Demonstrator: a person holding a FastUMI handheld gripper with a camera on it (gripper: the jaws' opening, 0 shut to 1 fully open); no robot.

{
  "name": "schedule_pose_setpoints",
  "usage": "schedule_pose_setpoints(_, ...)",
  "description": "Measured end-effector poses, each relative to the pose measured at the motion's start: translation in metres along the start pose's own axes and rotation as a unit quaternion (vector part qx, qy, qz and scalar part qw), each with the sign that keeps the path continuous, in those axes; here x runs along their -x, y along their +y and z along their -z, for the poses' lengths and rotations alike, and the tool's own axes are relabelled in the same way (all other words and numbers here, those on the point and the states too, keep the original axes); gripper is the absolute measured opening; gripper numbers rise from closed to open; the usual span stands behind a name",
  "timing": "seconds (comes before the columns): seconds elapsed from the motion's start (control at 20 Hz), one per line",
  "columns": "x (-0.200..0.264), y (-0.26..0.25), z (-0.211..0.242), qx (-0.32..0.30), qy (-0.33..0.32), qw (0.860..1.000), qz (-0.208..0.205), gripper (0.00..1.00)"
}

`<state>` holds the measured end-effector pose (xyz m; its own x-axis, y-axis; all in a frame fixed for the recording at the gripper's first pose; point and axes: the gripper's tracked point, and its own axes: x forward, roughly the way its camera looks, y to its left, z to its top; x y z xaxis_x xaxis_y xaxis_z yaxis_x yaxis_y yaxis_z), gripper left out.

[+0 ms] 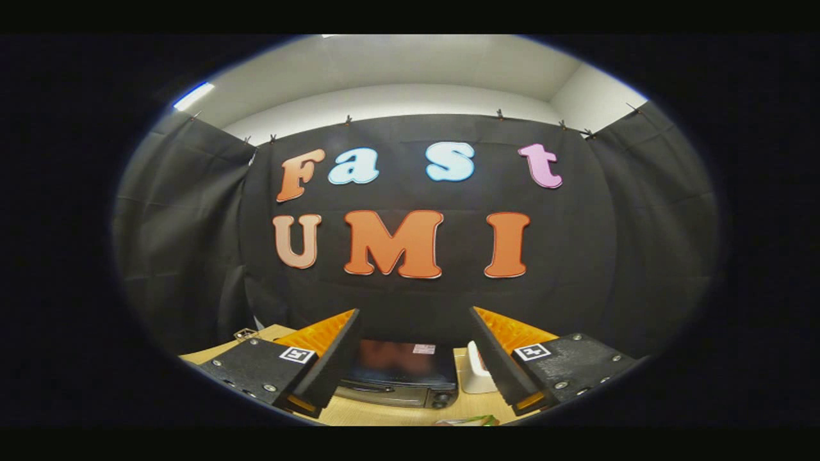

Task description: Open the toaster oven, put the food inside, and close the toaster oven door.

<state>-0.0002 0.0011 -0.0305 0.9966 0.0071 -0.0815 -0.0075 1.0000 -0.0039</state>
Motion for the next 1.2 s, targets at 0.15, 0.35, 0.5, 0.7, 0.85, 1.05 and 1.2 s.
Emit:
schedule_pose_setpoints(0.15,-0.008,0.008,0.03,-0.012,0.042,0.999,-0.004,0.97)
schedule_pose_setpoints(0.35,-0.017,0.028,0.085,-0.027,0.111,0.993,-0.019,0.97)
schedule_pose_setpoints(0.5,-0.025,0.046,0.121,-0.027,0.153,0.987,-0.031,0.97)
schedule_pose_setpoints(0.7,-0.032,0.073,0.166,-0.019,0.21,0.976,-0.045,0.97)
schedule_pose_setpoints(0.85,-0.044,0.087,0.184,-0.015,0.228,0.972,-0.049,0.97)
schedule_pose_setpoints(1.05,-0.063,0.1,0.205,-0.01,0.245,0.968,-0.047,0.96)
schedule_pose_setpoints(1.2,-0.074,0.096,0.226,-0.003,0.263,0.965,-0.023,0.92)
